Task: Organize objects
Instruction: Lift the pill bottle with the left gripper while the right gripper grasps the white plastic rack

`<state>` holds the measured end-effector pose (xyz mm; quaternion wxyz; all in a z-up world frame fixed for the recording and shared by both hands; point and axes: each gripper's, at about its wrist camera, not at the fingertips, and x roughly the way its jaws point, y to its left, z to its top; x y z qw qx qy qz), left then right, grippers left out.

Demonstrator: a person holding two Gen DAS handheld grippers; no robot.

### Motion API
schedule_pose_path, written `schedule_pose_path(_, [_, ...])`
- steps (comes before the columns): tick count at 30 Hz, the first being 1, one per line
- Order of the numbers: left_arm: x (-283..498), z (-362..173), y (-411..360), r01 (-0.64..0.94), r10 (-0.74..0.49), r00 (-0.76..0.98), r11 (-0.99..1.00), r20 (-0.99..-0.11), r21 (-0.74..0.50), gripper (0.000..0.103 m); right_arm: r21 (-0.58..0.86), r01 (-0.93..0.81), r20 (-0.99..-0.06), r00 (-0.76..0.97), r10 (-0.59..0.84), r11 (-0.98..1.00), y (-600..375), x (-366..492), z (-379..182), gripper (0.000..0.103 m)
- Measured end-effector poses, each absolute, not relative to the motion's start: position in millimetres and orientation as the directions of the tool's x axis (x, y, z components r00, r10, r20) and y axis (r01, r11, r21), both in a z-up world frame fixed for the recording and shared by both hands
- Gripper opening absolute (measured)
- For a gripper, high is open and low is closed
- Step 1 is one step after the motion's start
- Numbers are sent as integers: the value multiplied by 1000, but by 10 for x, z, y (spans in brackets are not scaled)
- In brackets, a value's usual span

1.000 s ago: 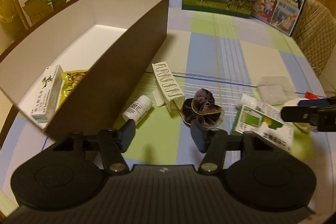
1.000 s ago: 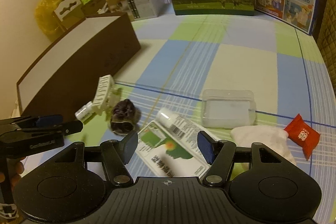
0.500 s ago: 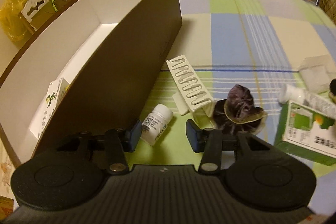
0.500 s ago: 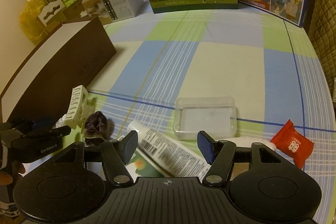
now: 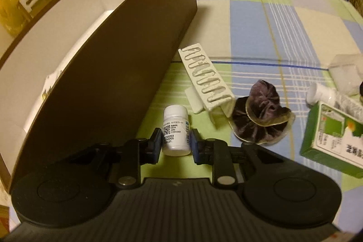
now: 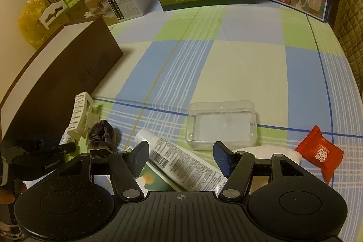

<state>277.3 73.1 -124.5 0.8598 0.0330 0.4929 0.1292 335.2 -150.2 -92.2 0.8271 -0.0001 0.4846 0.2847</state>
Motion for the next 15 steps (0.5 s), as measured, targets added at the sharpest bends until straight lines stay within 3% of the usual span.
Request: schedule_pose_path(15, [1992,-878,913,-254,204,512,964,-835,79,22,295,-609,-768,307,562,736,-999,3149,-824,60])
